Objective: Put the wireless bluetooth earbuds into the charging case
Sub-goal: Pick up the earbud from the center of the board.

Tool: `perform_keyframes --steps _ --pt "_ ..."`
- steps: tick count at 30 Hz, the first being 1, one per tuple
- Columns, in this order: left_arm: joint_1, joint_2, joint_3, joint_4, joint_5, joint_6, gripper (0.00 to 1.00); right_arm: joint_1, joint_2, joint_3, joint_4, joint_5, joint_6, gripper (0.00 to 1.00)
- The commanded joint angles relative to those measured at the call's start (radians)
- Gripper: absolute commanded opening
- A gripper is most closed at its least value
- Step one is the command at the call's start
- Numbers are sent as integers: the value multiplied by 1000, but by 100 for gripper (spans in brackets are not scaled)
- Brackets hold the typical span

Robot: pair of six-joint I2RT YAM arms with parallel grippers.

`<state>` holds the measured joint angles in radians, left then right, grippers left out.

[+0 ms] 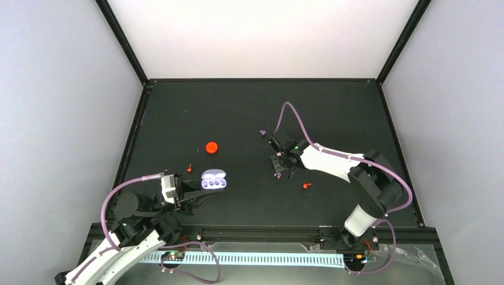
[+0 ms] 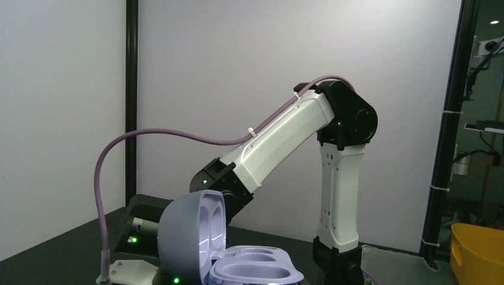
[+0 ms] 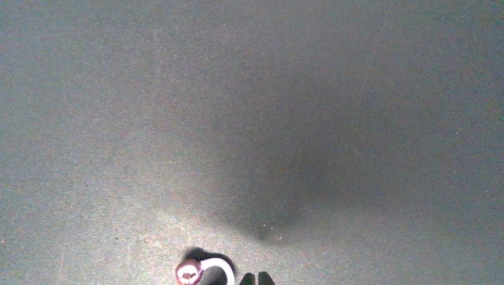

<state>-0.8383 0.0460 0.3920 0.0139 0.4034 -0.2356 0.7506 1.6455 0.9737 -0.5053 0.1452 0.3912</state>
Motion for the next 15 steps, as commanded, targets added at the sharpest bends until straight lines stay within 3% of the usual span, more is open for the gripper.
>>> perform_keyframes --steps 1,7,15 --pt "-3 14 10 18 -2 3 2 -4 -1 8 -14 6 -3 3" --pt "-3 23 8 25 2 2 1 -4 -4 -5 4 -61 44 27" --pt "-2 17 8 21 4 0 2 -4 16 -31 36 -97 103 30"
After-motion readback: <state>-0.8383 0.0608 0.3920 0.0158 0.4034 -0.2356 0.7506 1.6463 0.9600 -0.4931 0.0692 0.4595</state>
